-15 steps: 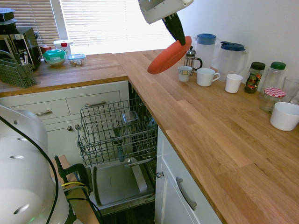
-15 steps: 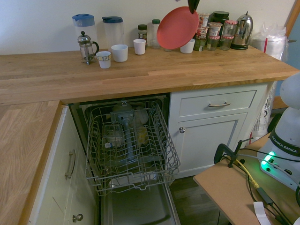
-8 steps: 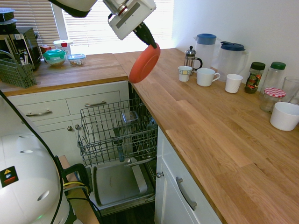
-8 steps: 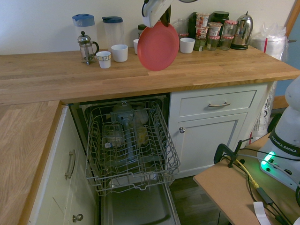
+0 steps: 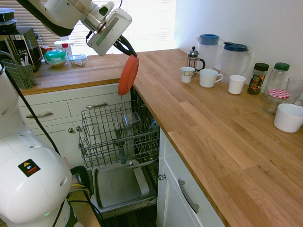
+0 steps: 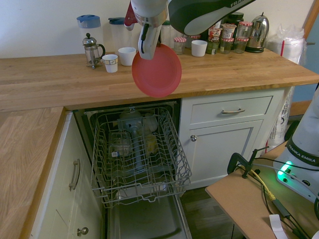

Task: Put the plate in the dishwasher

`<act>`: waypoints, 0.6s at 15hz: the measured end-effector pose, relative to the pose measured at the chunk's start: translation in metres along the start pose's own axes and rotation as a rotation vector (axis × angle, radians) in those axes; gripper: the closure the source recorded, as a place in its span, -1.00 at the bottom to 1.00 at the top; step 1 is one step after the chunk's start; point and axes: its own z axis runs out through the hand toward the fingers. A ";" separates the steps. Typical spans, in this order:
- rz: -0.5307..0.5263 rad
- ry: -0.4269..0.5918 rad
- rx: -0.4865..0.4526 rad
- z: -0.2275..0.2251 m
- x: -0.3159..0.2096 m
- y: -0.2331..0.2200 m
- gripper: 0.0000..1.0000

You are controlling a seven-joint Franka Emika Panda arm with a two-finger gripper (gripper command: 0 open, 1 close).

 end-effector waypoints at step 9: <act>-0.280 0.288 0.001 -0.043 -0.078 -0.127 1.00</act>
